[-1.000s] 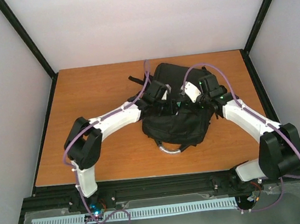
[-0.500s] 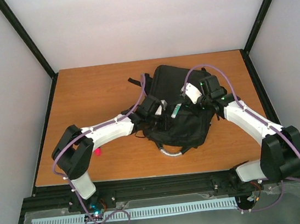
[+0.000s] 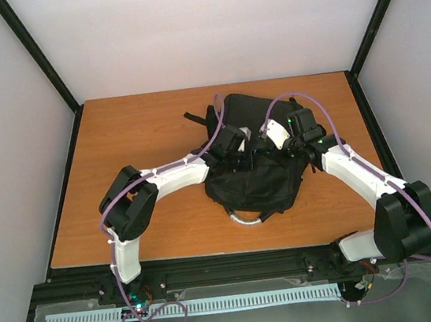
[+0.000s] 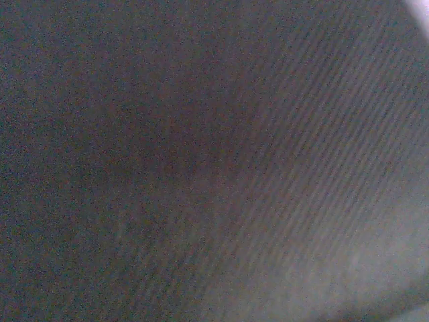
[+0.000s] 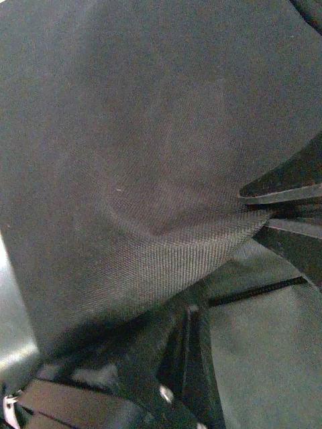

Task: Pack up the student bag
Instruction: Place the personal item in the student bag, then pick up the personal item from the center of the board.

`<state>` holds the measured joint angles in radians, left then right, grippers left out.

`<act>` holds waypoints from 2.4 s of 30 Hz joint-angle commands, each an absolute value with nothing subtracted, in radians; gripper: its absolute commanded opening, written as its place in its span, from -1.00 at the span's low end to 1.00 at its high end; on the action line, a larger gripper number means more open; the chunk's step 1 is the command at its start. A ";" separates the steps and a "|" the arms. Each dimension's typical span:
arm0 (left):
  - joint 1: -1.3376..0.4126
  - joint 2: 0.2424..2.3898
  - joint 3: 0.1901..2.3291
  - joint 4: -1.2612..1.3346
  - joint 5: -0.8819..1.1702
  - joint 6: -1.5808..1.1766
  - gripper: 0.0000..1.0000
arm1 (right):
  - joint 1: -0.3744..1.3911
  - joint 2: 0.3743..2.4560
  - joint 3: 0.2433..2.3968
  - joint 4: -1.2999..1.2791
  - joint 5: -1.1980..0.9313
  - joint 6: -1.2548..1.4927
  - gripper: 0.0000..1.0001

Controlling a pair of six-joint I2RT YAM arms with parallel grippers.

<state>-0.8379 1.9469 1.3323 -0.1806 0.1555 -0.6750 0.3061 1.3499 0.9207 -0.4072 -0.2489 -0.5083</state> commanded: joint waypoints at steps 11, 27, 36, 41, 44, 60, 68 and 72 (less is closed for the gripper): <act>-0.841 2.101 1.510 0.048 0.055 -0.711 -0.92 | 0.307 1.331 0.913 -0.393 -0.305 -0.507 -0.94; -0.845 1.681 1.145 -0.106 0.190 -0.595 0.07 | 0.284 1.344 0.918 -0.394 -0.282 -0.505 -0.93; -0.828 1.346 0.933 -0.432 -0.147 -0.595 0.60 | 0.281 1.357 0.921 -0.401 -0.297 -0.509 -0.93; -0.746 1.231 0.847 -0.656 -0.384 -0.699 0.76 | 0.280 1.371 0.928 -0.411 -0.314 -0.507 -0.93; -0.655 1.185 0.769 -0.713 -0.428 -0.780 0.90 | 0.280 1.372 0.928 -0.412 -0.316 -0.507 -0.92; -0.477 1.178 0.592 -0.645 -0.460 -0.875 1.00 | 0.281 1.367 0.927 -0.419 -0.319 -0.507 -0.92; -0.442 1.272 0.611 -0.632 -0.427 -0.863 0.98 | 0.278 1.371 0.928 -0.425 -0.323 -0.508 -0.91; -0.404 1.321 0.621 -0.614 -0.325 -0.837 0.92 | 0.277 1.369 0.929 -0.425 -0.325 -0.510 -0.91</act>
